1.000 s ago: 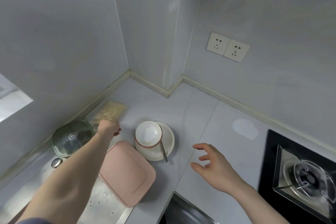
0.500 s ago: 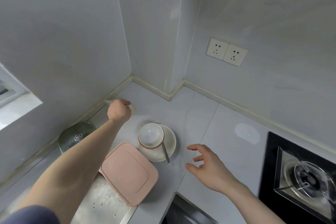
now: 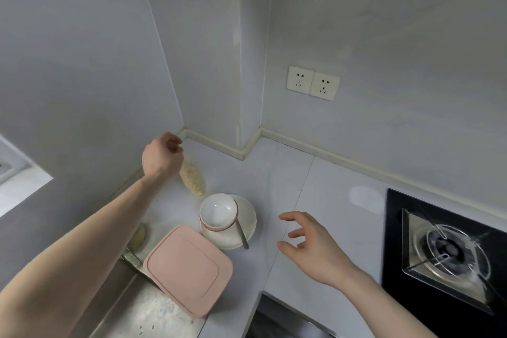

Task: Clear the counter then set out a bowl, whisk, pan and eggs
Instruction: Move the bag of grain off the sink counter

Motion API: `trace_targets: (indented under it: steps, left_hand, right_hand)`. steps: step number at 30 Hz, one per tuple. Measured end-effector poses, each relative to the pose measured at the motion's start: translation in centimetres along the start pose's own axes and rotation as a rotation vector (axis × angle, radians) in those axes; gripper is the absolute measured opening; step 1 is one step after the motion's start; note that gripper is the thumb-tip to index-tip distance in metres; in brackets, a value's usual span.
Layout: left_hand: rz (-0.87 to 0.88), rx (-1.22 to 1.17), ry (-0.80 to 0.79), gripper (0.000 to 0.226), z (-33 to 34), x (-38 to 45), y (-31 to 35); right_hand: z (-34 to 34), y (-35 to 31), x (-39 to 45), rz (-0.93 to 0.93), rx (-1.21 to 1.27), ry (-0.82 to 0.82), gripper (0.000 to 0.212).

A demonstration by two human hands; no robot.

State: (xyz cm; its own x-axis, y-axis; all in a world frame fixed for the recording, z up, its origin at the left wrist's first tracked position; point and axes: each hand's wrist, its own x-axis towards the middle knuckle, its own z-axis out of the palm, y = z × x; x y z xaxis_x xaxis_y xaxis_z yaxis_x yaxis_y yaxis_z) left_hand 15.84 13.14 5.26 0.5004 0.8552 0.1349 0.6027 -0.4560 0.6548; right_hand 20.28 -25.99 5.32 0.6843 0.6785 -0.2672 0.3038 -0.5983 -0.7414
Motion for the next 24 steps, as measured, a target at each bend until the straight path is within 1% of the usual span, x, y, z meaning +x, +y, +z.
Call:
trace_targets:
  steps: [3, 6, 10, 12, 13, 14, 15, 18, 19, 22, 24]
  left_hand:
    - [0.199, -0.012, -0.054, 0.015, -3.6, -1.9, 2.3]
    - [0.383, 0.025, -0.123, 0.017, -6.6, -5.1, 4.5]
    - [0.517, -0.017, -0.176, 0.021, -9.4, -9.8, 6.8]
    - [0.561, -0.035, -0.222, 0.021, -10.1, -12.1, 7.5]
    - [0.566, -0.042, -0.248, 0.021, -10.5, -13.3, 7.6]
    - [0.564, -0.056, -0.274, 0.021, -10.7, -14.4, 7.5]
    - [0.559, -0.082, -0.298, 0.021, -10.8, -15.5, 7.3]
    - [0.509, -0.169, -0.352, 0.021, -11.1, -18.3, 6.0]
    - [0.484, -0.183, -0.376, 0.02, -11.1, -19.1, 5.5]
    - [0.381, -0.229, -0.482, 0.019, -10.6, -20.7, 3.4]
    - [0.274, -0.308, -0.516, 0.019, -10.0, -21.5, 1.1]
  right_hand:
    - [-0.8, -1.3, -0.2, -0.051, 0.041, 0.05, 0.047]
    - [-1.3, -3.4, 0.1, -0.123, 0.073, 0.098, 0.05]
    - [-1.1, -6.3, 0.5, -0.255, 0.099, 0.186, 0.067]
    - [-0.8, -7.2, 0.6, -0.333, 0.071, 0.233, 0.074]
    - [-0.4, -7.5, 0.5, -0.358, 0.055, 0.219, 0.073]
    - [0.0, -7.7, 0.2, -0.365, 0.041, 0.184, 0.067]
    - [0.4, -7.6, 0.0, -0.362, 0.026, 0.145, 0.056]
    - [2.2, -6.9, -1.0, -0.348, 0.011, 0.066, 0.01]
    - [2.6, -6.6, -1.3, -0.339, 0.015, 0.063, 0.008]
    - [4.1, -5.3, -1.9, -0.314, -0.016, 0.051, 0.017]
    - [5.1, -4.2, -2.3, -0.303, -0.061, 0.035, 0.02]
